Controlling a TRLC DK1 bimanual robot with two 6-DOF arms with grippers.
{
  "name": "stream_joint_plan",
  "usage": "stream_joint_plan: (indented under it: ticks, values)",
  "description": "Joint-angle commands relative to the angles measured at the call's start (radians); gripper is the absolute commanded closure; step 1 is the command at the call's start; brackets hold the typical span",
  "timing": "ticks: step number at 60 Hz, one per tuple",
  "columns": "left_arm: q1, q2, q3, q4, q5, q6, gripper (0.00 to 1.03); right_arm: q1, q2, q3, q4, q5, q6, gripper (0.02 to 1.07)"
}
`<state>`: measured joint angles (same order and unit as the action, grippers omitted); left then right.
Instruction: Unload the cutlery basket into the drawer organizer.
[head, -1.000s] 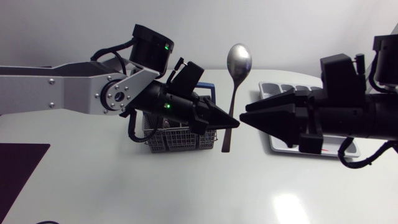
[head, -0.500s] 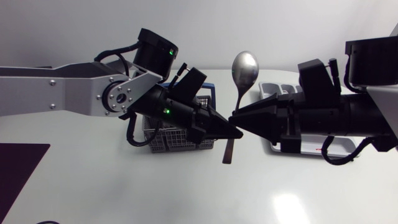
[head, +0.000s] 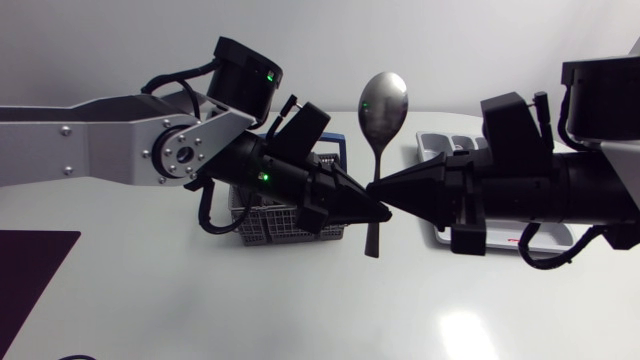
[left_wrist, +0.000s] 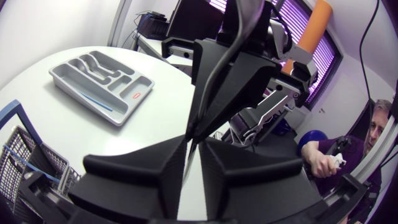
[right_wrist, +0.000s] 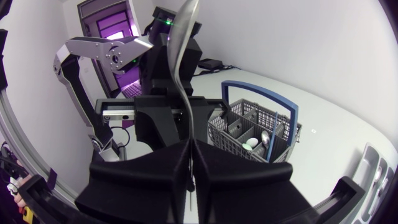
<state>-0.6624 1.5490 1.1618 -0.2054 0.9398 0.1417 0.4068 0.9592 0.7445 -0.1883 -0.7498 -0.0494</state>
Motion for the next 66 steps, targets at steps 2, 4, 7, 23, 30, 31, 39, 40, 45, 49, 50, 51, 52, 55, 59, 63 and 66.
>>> stream_joint_plan:
  ticks: [2, 4, 7, 23, 30, 31, 39, 40, 45, 49, 50, 51, 52, 55, 59, 63, 66]
  values:
    - [0.003, -0.049, -0.021, -0.038, -0.041, 0.027, 0.39, -0.003, -0.02, 0.018, -0.025, 0.023, 0.0, 1.01]
    - [0.009, -0.055, -0.025, -0.065, -0.062, 0.048, 0.31, -0.011, -0.027, 0.016, -0.033, 0.024, 0.0, 1.01]
    - [0.018, -0.061, -0.031, -0.092, -0.082, 0.073, 0.24, -0.023, -0.036, 0.013, -0.04, 0.03, 0.0, 1.01]
    - [0.092, -0.125, -0.099, -0.141, -0.392, 0.187, 0.15, -0.252, 0.015, 0.021, -0.033, 0.144, -0.006, 1.01]
    - [0.08, -0.141, -0.12, -0.132, -0.544, 0.203, 0.14, -0.287, 0.116, 0.044, 0.015, 0.351, -0.041, 1.01]
    - [0.078, -0.141, -0.12, -0.132, -0.553, 0.205, 0.14, -0.298, 0.139, 0.053, 0.02, 0.362, -0.041, 1.01]
    - [0.043, -0.139, -0.126, -0.129, -0.671, 0.225, 0.14, -0.388, 0.319, 0.135, 0.062, 0.454, -0.035, 1.01]
    - [0.04, -0.139, -0.126, -0.129, -0.681, 0.226, 0.14, -0.398, 0.343, 0.148, 0.07, 0.475, -0.035, 1.01]
    - [0.029, -0.139, -0.132, -0.117, -0.713, 0.233, 0.14, -0.438, 0.47, 0.234, 0.096, 0.567, -0.035, 1.01]
    - [0.027, -0.139, -0.132, -0.112, -0.722, 0.233, 0.14, -0.454, 0.549, 0.296, 0.095, 0.615, -0.033, 1.01]
    - [0.027, -0.139, -0.132, -0.109, -0.723, 0.233, 0.14, -0.459, 0.567, 0.311, 0.095, 0.629, -0.033, 1.01]
    - [0.029, -0.139, -0.132, -0.108, -0.725, 0.233, 0.14, -0.462, 0.584, 0.325, 0.095, 0.644, -0.035, 1.01]
    - [0.029, -0.139, -0.132, -0.106, -0.727, 0.233, 0.14, -0.464, 0.602, 0.339, 0.095, 0.658, -0.035, 1.01]
    - [0.03, -0.139, -0.131, -0.1, -0.736, 0.234, 0.14, -0.474, 0.655, 0.38, 0.096, 0.698, -0.033, 1.01]
    - [0.032, -0.141, -0.132, -0.094, -0.743, 0.24, 0.14, -0.484, 0.745, 0.461, 0.07, 0.742, -0.032, 1.01]
    - [0.034, -0.142, -0.134, -0.092, -0.743, 0.246, 0.14, -0.491, 0.813, 0.52, 0.064, 0.796, -0.033, 1.01]
    - [0.034, -0.142, -0.139, -0.092, -0.743, 0.254, 0.14, -0.499, 0.859, 0.563, 0.046, 0.822, -0.033, 1.01]
